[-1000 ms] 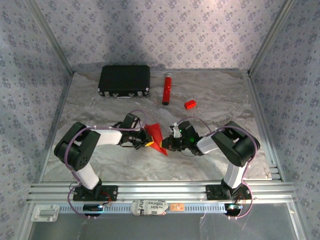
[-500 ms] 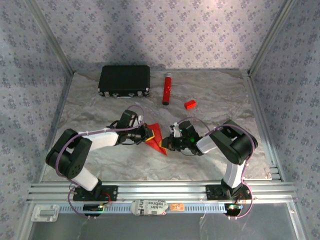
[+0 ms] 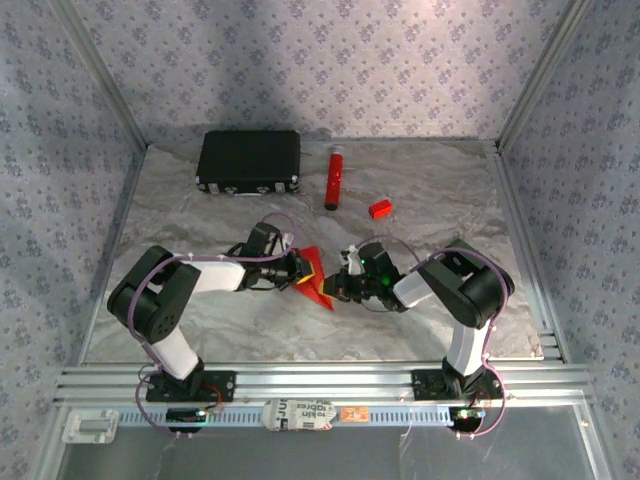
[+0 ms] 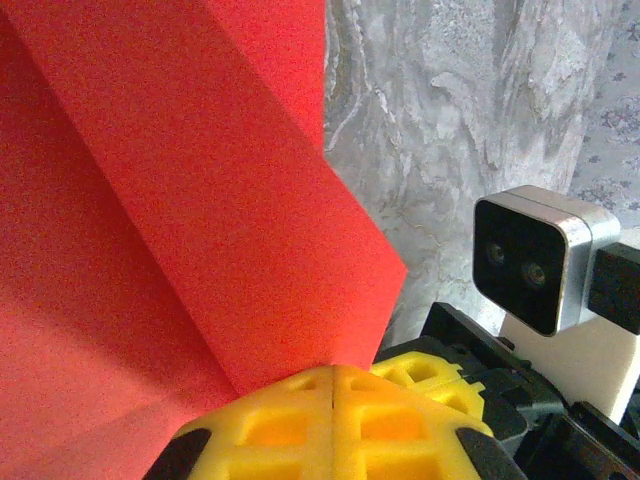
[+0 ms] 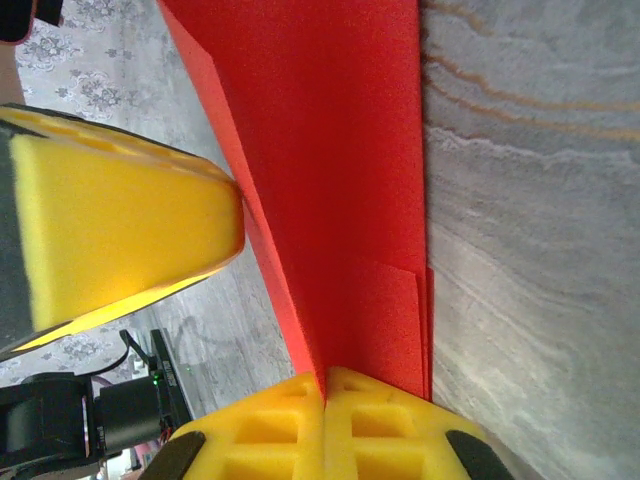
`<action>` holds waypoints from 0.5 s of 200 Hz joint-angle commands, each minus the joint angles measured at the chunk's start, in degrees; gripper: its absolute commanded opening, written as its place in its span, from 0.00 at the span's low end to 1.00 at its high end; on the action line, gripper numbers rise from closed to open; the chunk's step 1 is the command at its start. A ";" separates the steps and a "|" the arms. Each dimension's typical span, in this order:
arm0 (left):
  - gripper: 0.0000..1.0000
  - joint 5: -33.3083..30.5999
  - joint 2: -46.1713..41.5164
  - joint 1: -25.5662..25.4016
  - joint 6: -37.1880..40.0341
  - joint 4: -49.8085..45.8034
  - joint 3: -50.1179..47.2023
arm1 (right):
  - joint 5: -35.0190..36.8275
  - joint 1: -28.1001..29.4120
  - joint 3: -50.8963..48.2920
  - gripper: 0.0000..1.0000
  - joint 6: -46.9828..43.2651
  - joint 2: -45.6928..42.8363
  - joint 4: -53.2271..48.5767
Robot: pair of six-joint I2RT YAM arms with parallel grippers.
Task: Fold a paper plane with a square sheet of paper (pick it up from the middle)
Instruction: Fourth fold the wing at the center of the table.
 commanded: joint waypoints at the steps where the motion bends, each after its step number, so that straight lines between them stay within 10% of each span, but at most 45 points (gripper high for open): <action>1: 0.03 -1.13 1.41 -0.22 -0.28 1.03 2.45 | 2.17 0.48 -0.80 0.01 0.35 3.09 -4.36; 100: 0.02 -2.32 4.73 -0.27 0.07 -0.62 4.16 | 2.47 0.22 -0.09 0.01 0.06 2.43 -7.24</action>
